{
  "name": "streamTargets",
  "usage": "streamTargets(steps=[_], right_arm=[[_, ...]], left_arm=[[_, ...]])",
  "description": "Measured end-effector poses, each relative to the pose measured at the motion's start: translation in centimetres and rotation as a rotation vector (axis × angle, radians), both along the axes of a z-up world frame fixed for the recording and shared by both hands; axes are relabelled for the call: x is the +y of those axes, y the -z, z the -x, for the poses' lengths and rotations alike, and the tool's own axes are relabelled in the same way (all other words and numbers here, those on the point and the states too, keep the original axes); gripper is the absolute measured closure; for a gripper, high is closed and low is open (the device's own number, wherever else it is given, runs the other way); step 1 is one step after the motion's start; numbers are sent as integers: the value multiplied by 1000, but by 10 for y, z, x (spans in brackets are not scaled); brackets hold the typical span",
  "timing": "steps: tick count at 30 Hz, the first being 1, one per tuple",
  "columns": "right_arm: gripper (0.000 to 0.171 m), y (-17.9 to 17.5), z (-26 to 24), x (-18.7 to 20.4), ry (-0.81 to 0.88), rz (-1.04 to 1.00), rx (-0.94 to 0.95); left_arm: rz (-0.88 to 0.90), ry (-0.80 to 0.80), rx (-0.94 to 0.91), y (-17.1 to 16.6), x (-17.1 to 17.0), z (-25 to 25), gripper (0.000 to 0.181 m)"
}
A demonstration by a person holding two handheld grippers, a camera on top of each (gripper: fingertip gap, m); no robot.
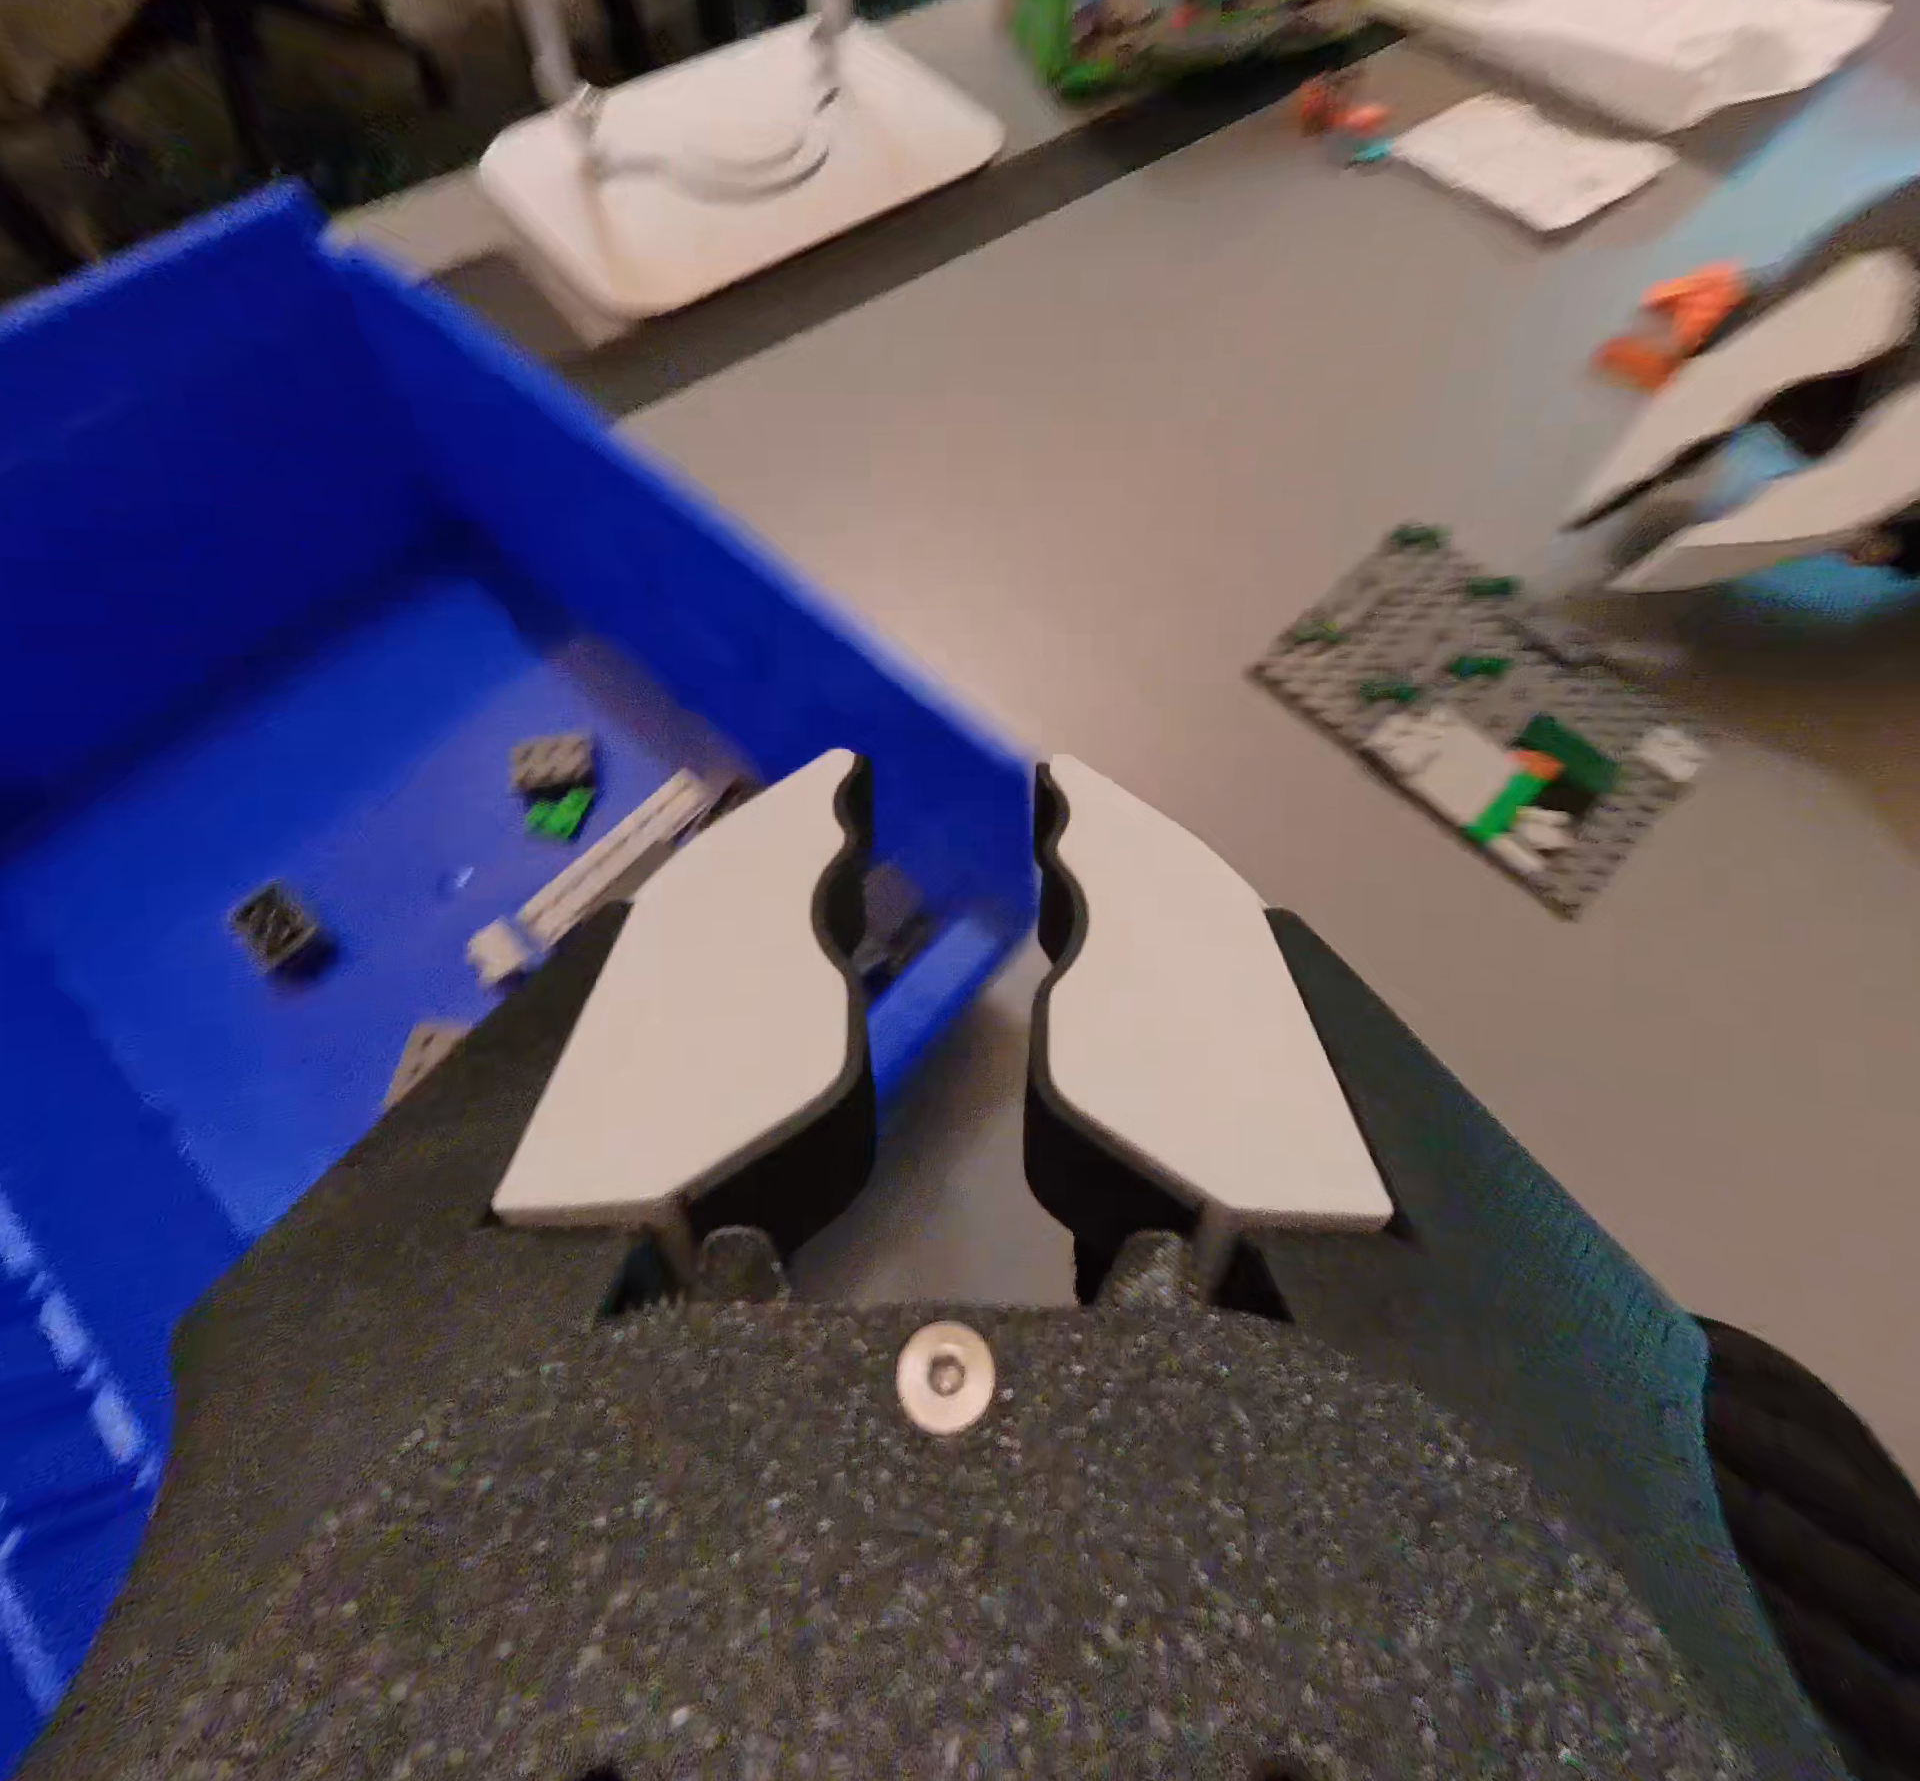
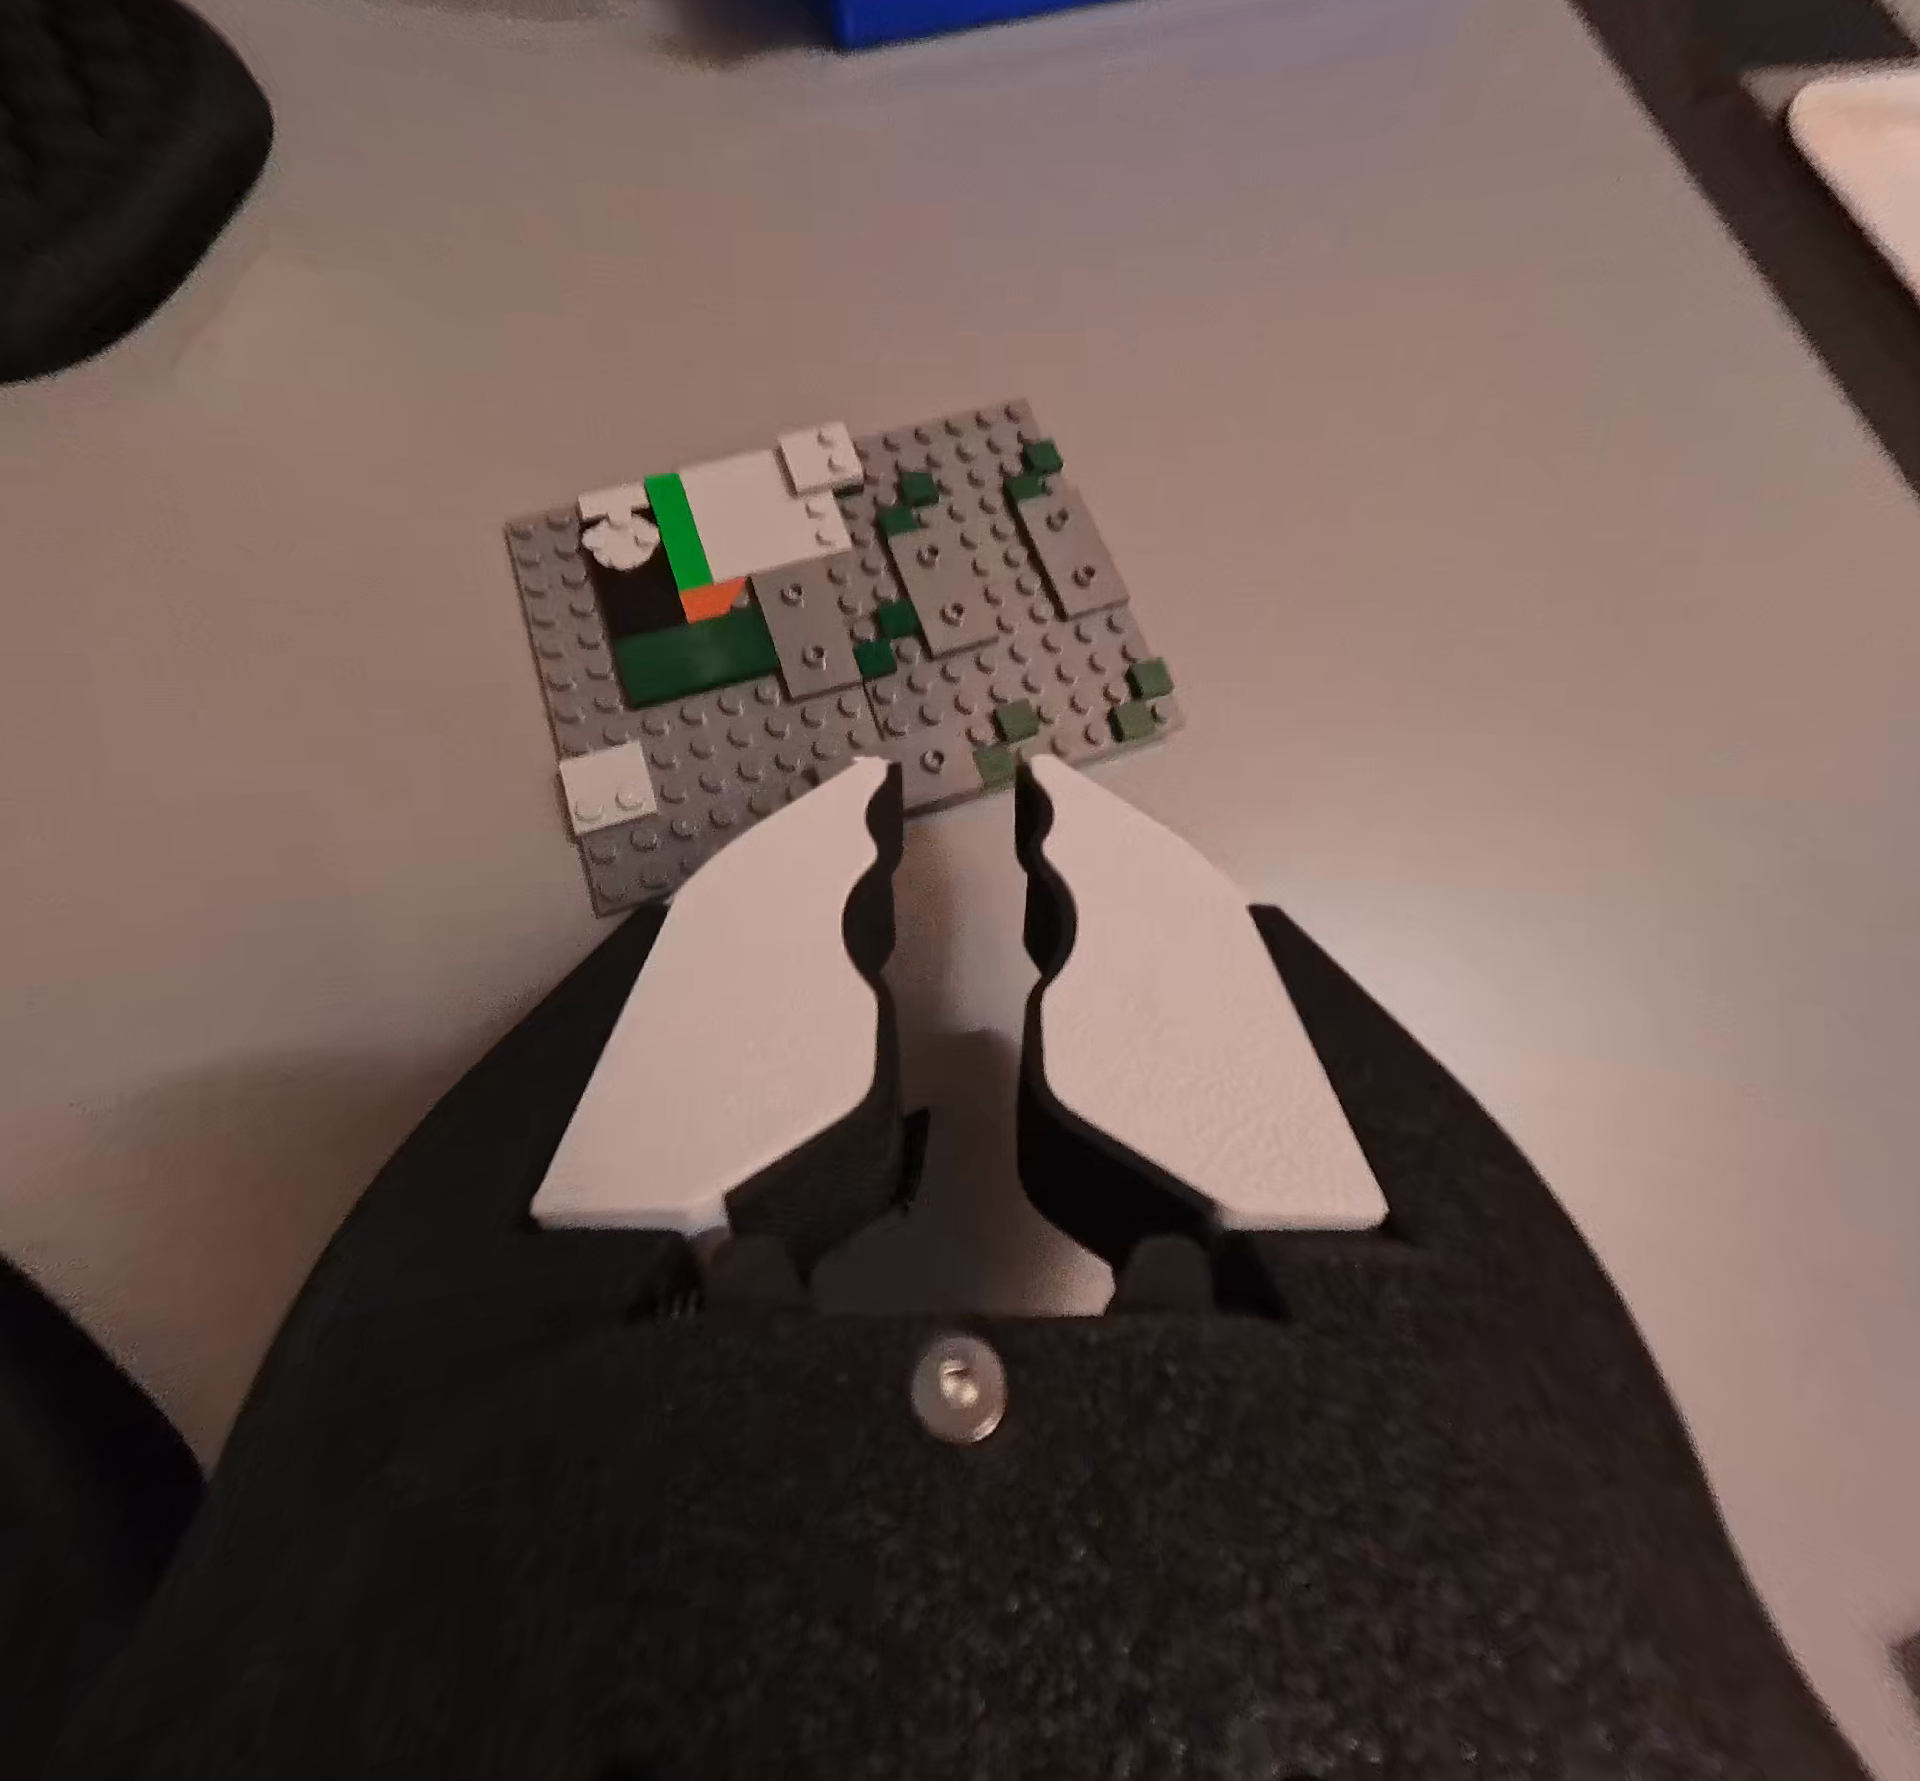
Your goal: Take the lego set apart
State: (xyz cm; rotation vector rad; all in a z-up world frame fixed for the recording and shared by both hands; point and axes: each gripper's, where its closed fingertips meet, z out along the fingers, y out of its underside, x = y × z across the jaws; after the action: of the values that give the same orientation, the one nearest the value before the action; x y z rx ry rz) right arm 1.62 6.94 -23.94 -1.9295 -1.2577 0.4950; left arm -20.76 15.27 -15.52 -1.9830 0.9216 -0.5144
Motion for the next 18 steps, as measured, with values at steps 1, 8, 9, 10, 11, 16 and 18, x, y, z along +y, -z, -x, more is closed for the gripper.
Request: streamTargets(steps=[1,8,9,10,11,16,18], right_arm=[[151,3,0,-2,-15,15,-12],[134,18,12,-4,-179,83,-139],[134,19,13,-4,-200,81,-152],[135,19,15,-4,-220,85,-158],[136,20,17,-5,-236,90,-168],[138,22,15,-8,-303,68,-253],[138,23,16,-9,-326,69,-275]], left_arm=[[-26,59,-15,-8,-12,-15,153],[16,508,94,28,-94,-117,146],[31,550,140,43,-100,-127,146],[32,586,194,56,-105,-135,146],[17,612,258,69,-107,-142,146],[-23,752,422,98,-123,-164,143],[-24,784,444,102,-126,-168,142]])
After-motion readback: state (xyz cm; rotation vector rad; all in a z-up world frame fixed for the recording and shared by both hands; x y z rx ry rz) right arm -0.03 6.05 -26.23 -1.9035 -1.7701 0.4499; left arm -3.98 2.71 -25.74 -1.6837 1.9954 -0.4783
